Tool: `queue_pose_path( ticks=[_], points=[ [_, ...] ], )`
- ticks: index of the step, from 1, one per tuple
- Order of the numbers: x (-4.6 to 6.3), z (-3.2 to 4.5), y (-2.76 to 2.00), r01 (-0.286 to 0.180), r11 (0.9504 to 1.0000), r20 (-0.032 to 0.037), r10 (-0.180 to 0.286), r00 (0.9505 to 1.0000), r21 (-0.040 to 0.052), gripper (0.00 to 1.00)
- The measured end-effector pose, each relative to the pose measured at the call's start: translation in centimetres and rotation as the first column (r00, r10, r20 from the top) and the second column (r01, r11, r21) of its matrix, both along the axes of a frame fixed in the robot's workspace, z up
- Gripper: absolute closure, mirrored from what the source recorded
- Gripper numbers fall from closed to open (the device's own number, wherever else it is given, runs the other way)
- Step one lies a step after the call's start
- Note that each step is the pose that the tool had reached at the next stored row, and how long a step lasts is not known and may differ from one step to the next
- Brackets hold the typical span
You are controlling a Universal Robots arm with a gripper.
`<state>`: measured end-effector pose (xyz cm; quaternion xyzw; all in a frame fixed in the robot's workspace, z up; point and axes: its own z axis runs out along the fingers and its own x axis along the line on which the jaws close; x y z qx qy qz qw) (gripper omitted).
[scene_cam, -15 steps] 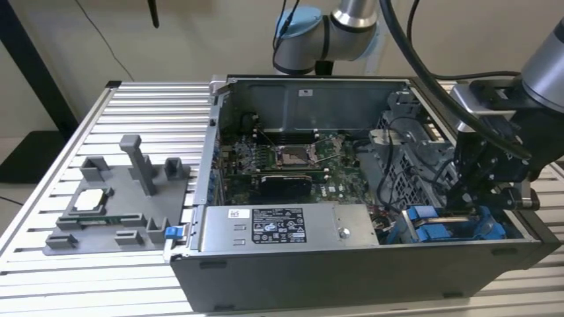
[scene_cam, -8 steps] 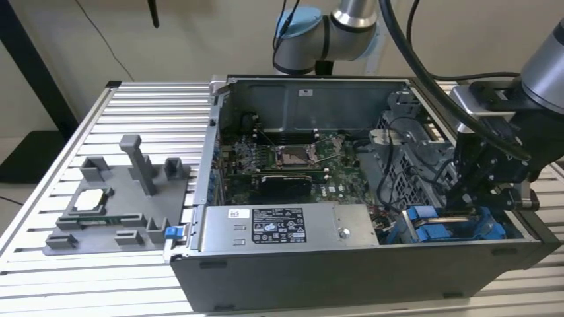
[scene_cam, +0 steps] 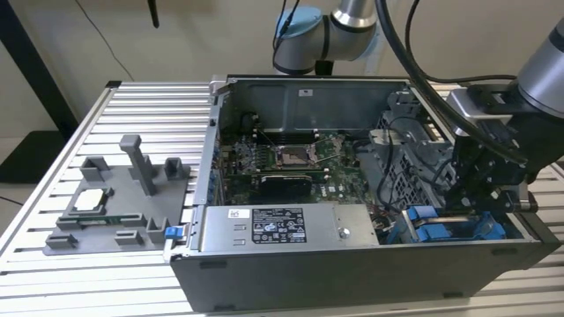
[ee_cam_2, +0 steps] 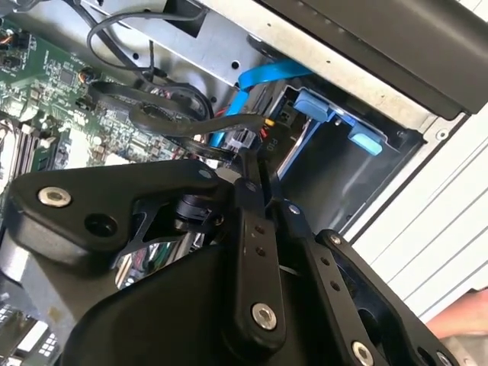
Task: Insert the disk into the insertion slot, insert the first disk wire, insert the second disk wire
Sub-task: 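Insert the second disk wire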
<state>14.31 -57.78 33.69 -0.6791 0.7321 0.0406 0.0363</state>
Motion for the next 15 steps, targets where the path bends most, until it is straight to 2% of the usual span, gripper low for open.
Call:
queue_pose_path(
  ticks=[2, 6, 10, 15],
  points=[
    [0.0, 0.18, 0.00, 0.000, 1.0000, 0.0000, 0.000, 1.0000, 0.0002, 1.00],
    [0.0, 1.85, -0.01, 0.000, 1.0000, -0.0001, 0.000, 1.0000, -0.0008, 1.00],
    [0.0, 2.84, -0.01, 0.000, 1.0000, -0.0001, 0.000, 1.0000, -0.0011, 1.00],
    [0.0, 5.11, 0.00, 0.000, 1.0000, -0.0001, 0.000, 1.0000, -0.0008, 1.00]
  ],
)
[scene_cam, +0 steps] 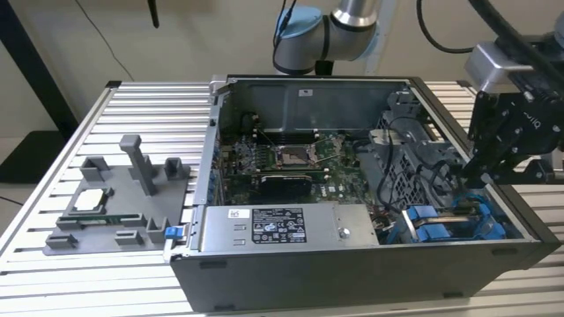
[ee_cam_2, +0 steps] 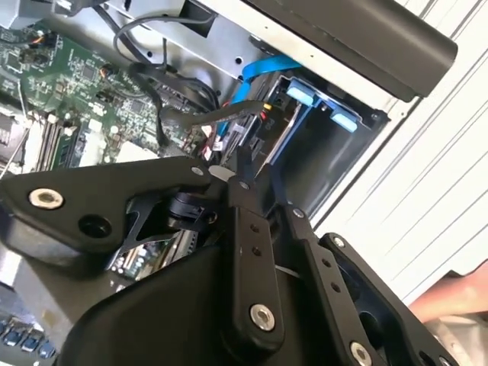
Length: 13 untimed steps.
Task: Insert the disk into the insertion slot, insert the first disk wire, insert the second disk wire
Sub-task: 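Insert the second disk wire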
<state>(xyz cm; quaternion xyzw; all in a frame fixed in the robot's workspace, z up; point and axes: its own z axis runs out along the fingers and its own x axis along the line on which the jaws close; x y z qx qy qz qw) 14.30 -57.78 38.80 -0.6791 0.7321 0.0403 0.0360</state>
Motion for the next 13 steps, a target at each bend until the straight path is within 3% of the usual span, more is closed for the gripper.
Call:
queue_pose_path(
  ticks=[2, 5, 6, 9, 13],
  points=[
    [0.0, 0.79, 0.02, 0.000, 1.0000, 0.0000, 0.000, 1.0000, 0.0000, 1.00],
    [-0.1, 1.28, 0.18, 0.000, 1.0000, 0.0018, 0.000, 1.0000, 0.0020, 1.00],
    [-0.2, 1.34, 0.27, 0.000, 1.0000, 0.0026, 0.000, 1.0000, 0.0024, 0.00],
    [-0.6, 1.36, 1.00, 0.000, 1.0000, 0.0070, 0.000, 1.0000, 0.0021, 0.00],
    [-1.1, 1.21, 1.96, 0.000, 1.0000, 0.0213, 0.000, 0.9998, 0.0021, 0.00]
  ],
)
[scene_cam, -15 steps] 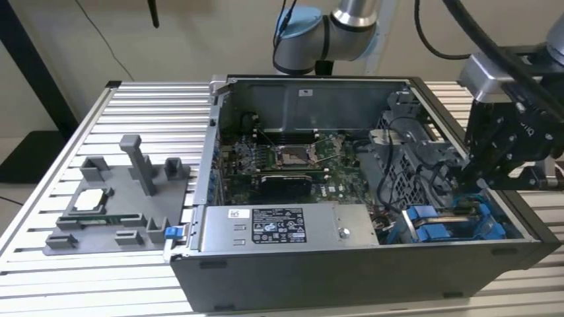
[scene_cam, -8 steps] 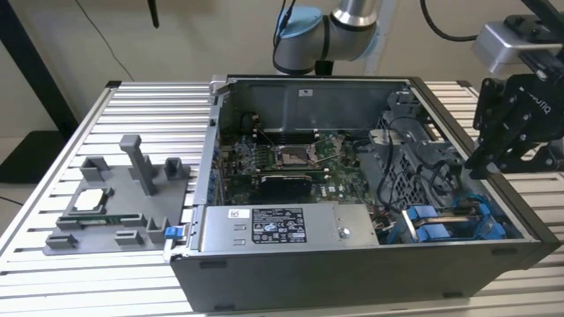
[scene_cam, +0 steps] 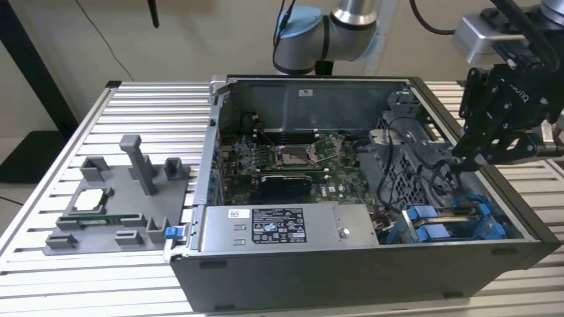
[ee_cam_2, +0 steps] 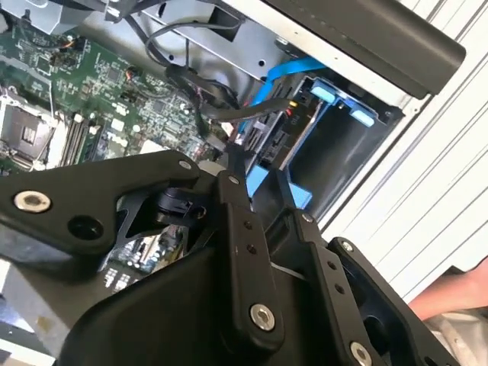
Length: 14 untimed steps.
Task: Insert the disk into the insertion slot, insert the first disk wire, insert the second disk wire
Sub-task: 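Insert the second disk wire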
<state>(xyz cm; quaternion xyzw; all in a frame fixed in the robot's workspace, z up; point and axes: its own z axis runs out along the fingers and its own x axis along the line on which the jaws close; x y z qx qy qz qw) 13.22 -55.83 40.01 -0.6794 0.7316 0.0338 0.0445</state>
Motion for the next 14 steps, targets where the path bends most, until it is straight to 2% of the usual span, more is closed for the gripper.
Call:
queue_pose_path(
  ticks=[5, 6, 10, 13, 14],
  points=[
    [-0.3, -0.48, 0.26, 0.001, 1.0000, 0.0188, -0.001, 0.9998, -0.0070, 0.00],
    [-0.2, -0.57, 0.27, 0.002, 0.9999, 0.0213, -0.002, 0.9998, -0.0109, 1.00],
    [-0.3, -0.99, 0.27, 0.004, 0.9998, 0.0302, -0.004, 0.9995, -0.0208, 1.00],
    [-0.3, -1.19, 0.32, 0.005, 0.9998, 0.0409, -0.004, 0.9992, -0.0210, 1.00],
    [-0.3, -1.20, 0.34, 0.005, 0.9998, 0.0426, -0.004, 0.9991, -0.0210, 1.00]
  ],
)
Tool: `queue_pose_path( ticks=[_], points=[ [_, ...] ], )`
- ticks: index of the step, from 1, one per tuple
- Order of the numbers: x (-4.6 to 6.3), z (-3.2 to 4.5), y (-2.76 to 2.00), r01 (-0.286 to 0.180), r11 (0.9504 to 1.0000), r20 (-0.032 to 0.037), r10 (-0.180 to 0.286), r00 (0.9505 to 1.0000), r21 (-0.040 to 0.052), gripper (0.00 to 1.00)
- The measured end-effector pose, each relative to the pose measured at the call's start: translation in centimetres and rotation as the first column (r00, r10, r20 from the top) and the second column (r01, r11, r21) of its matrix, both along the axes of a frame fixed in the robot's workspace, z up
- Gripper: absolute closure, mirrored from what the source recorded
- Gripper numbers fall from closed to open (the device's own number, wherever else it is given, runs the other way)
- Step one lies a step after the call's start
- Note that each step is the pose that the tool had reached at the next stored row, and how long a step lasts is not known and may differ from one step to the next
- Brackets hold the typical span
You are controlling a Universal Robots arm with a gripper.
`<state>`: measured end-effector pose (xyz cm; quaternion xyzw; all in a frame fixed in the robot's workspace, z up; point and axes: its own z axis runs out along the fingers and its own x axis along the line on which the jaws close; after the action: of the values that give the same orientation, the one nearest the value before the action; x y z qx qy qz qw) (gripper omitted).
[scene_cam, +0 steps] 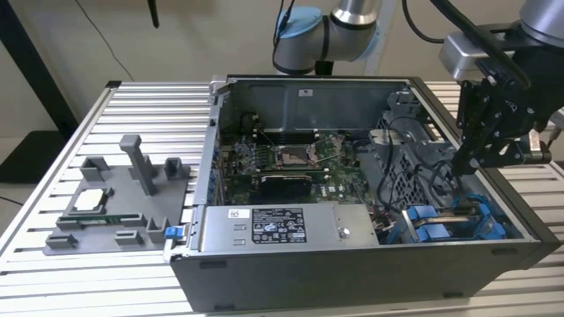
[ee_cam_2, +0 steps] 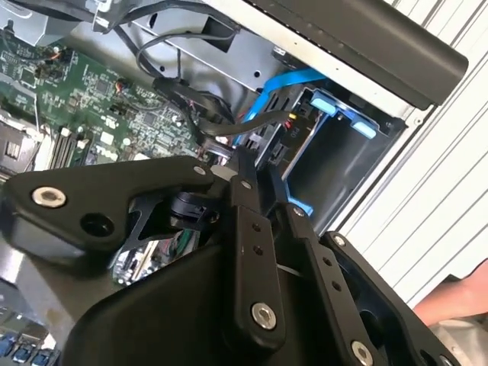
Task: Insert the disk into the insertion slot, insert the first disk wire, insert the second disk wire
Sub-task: 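Insert the second disk wire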
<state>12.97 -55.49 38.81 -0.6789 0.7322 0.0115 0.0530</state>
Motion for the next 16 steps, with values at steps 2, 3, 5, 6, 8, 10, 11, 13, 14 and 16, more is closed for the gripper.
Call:
queue_pose_path(
  ticks=[2, 3, 5, 6, 8, 10, 11, 13, 14, 16],
  points=[
    [-0.01, -0.04, 0.03, 0.000, 1.0000, 0.0042, 0.000, 1.0000, -0.0001, 1.00],
    [-0.01, -0.07, 0.05, 0.000, 1.0000, 0.0067, 0.000, 1.0000, 0.0002, 1.00],
    [-0.02, -0.07, 0.08, 0.000, 1.0000, 0.0102, 0.000, 0.9999, 0.0004, 1.00],
    [-0.03, -0.07, 0.08, 0.000, 1.0000, 0.0117, 0.000, 0.9999, 0.0003, 1.00],
    [-0.05, -0.08, 0.09, 0.000, 1.0000, 0.0144, 0.000, 0.9999, 0.0005, 0.00],
    [-0.11, -0.11, 0.09, 0.000, 1.0000, 0.0182, 0.000, 0.9998, 0.0006, 0.00],
    [-0.15, -0.13, 0.09, 0.000, 1.0000, 0.0203, 0.000, 0.9998, 0.0005, 0.00],
    [-0.23, -0.25, 0.09, 0.000, 1.0000, 0.0266, 0.000, 0.9996, 0.0005, 0.00],
    [-0.28, -0.32, 0.09, 0.000, 1.0000, 0.0300, 0.000, 0.9995, 0.0005, 0.00],
    [-0.41, -0.43, 0.09, 0.000, 1.0000, 0.0360, 0.000, 0.9994, 0.0006, 0.00]
  ],
)
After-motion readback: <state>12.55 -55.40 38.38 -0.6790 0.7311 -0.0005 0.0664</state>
